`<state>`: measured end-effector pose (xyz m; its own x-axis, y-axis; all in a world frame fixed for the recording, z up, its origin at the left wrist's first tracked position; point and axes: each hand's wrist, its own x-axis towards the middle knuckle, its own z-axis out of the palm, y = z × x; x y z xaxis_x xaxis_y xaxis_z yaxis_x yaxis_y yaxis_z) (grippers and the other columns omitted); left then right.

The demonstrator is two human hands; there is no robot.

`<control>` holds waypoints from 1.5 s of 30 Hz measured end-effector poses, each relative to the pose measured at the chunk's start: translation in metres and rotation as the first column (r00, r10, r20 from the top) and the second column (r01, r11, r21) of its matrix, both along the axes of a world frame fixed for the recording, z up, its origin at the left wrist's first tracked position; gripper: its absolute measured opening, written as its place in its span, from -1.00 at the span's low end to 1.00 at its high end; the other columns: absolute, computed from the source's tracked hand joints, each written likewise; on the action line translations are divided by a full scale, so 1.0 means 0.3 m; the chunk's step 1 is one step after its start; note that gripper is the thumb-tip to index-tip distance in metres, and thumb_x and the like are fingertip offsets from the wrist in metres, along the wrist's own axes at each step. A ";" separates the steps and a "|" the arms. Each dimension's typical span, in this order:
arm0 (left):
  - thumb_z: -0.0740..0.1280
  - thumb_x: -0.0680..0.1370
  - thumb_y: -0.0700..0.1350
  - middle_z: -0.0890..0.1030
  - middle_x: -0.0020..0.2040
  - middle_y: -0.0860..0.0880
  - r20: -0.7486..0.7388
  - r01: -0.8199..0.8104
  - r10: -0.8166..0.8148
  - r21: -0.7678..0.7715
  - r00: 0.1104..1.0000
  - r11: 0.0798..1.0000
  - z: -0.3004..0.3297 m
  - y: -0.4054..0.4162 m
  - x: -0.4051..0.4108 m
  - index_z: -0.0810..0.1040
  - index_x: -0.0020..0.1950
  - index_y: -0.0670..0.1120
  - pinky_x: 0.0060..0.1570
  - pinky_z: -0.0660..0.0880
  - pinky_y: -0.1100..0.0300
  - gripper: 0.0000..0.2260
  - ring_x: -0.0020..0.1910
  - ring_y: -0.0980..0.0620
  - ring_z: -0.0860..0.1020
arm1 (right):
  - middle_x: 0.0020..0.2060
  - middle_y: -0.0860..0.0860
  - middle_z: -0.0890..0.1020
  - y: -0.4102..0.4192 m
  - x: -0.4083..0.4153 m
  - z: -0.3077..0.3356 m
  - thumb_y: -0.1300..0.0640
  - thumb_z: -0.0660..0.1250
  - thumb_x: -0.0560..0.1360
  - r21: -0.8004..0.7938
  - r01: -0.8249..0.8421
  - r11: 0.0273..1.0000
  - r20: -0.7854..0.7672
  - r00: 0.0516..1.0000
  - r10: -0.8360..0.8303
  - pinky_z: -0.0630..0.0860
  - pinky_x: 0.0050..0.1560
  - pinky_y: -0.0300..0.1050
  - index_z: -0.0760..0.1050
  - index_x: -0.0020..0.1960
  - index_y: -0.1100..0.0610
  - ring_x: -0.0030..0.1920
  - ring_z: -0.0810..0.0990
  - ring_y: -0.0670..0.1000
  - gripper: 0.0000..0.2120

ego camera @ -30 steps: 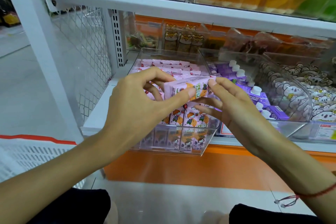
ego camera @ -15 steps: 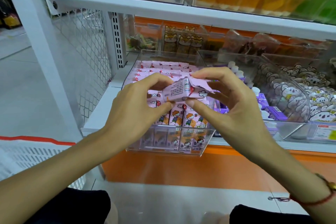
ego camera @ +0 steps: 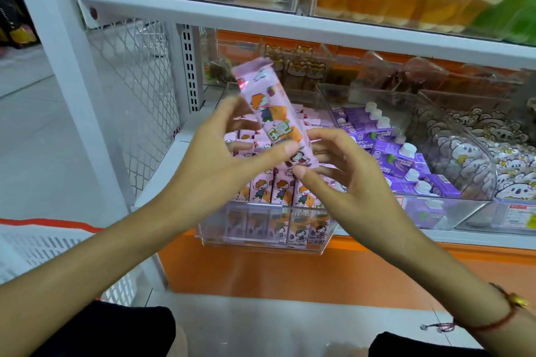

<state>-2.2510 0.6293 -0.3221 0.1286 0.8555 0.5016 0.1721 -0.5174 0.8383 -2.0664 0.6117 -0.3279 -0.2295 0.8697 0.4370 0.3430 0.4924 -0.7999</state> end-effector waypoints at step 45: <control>0.46 0.43 0.10 0.63 0.13 -0.05 -0.905 -0.098 0.273 0.255 0.325 0.962 0.092 0.372 -0.073 0.58 0.24 0.01 0.14 0.35 0.00 -0.59 0.17 -0.12 0.50 | 0.34 0.00 0.40 0.233 -0.142 -0.041 -0.43 0.28 0.33 0.181 -0.049 0.982 0.800 0.588 -0.118 0.24 0.34 -0.02 0.36 0.40 0.03 0.33 0.31 0.05 -0.20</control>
<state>-2.2728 0.7410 -0.2946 0.4301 0.8607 0.2723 0.8949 -0.4462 -0.0032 -2.1089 0.6816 -0.3402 -0.5307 0.8175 0.2235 0.8231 0.5601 -0.0940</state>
